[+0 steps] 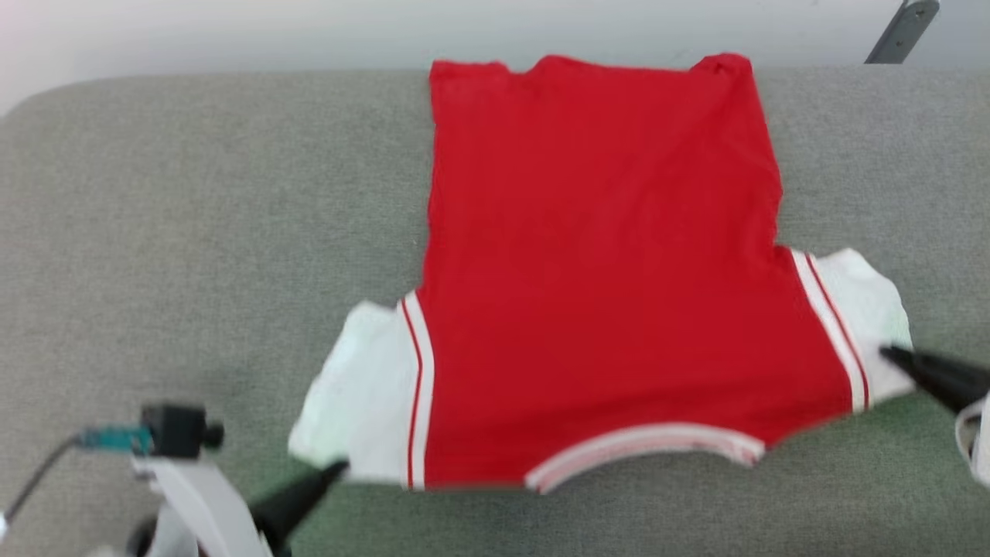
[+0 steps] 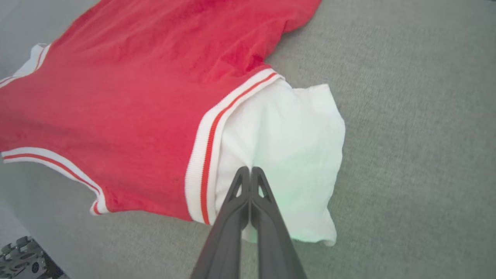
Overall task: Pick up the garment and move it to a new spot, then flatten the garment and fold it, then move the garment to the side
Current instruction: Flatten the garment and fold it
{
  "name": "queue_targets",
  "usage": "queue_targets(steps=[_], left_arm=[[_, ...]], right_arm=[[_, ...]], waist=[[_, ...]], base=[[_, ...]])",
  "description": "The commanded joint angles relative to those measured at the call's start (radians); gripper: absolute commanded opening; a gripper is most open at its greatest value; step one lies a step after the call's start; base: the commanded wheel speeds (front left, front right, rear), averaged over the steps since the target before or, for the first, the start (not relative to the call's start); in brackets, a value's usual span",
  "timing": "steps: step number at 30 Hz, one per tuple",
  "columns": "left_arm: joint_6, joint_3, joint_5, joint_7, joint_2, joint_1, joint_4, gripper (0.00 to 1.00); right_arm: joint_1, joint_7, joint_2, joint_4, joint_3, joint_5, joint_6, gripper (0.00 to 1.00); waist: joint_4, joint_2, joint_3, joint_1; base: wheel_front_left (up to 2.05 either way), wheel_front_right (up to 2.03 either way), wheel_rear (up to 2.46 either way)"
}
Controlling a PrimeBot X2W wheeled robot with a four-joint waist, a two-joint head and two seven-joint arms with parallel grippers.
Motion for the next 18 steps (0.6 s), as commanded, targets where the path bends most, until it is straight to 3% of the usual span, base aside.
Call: queue_targets(steps=[1, 10, 14, 18], left_arm=[[0.016, -0.005, 0.008, -0.005, 0.019, 0.038, -0.028, 0.00], [0.100, -0.013, 0.013, -0.044, 0.111, 0.209, -0.222, 0.00], [0.110, -0.009, 0.007, -0.065, 0.102, 0.228, -0.250, 0.00], [0.099, -0.030, 0.022, -0.060, 0.057, 0.194, -0.217, 0.00]], right_arm=[[0.030, 0.008, -0.018, -0.014, 0.005, -0.009, -0.002, 0.00], [0.167, 0.082, -0.101, -0.137, 0.013, -0.029, -0.002, 0.00], [0.193, 0.085, -0.107, -0.157, -0.011, -0.034, -0.002, 0.00], [0.203, 0.082, -0.053, -0.137, -0.028, -0.063, -0.002, 0.00]], waist=[[0.004, -0.0001, -0.003, 0.0000], [0.005, -0.0001, 0.005, 0.0000], [0.000, -0.0001, 0.007, 0.0000], [-0.004, -0.0001, 0.008, 0.0000]], base=[[0.00, 0.00, 0.00], [0.00, 0.00, 0.00], [0.00, 0.00, 0.00], [0.00, 0.00, 0.00]])
